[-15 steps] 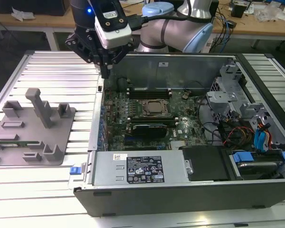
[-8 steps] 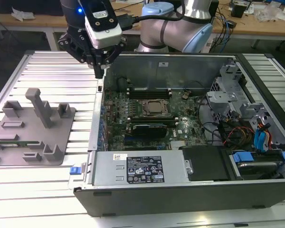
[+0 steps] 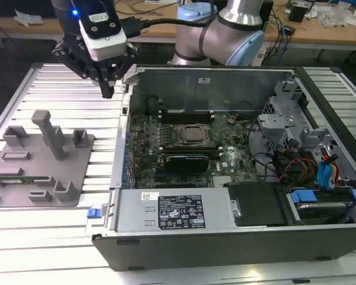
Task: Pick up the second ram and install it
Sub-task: 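Reach for the second ram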
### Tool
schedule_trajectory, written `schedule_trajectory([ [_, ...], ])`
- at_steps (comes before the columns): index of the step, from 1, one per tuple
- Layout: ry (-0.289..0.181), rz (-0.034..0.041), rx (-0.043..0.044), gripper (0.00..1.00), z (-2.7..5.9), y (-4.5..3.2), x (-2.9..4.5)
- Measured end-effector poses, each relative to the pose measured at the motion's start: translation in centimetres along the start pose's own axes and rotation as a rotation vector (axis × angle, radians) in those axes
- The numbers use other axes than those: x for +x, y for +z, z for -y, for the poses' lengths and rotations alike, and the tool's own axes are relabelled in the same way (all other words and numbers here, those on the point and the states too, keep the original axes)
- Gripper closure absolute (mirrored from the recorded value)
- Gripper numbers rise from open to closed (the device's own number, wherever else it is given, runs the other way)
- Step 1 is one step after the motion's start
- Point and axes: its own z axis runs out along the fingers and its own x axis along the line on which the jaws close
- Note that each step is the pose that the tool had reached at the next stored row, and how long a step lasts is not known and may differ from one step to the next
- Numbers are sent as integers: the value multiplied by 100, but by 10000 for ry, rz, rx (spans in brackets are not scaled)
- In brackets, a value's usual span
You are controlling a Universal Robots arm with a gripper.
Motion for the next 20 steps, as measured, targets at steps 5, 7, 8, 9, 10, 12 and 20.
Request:
schedule_trajectory([
  [5,0,5,0,92,13,-4,170],
  [7,0,10,-1,92,17,-6,236],
  [8,1,12,-1,92,20,-6,275],
  [9,1,13,-1,92,22,-7,306],
  [10,0,13,-1,92,24,-8,331],
  [12,-1,15,0,92,31,-10,419],
  [20,1,22,-1,92,56,-16,750],
])
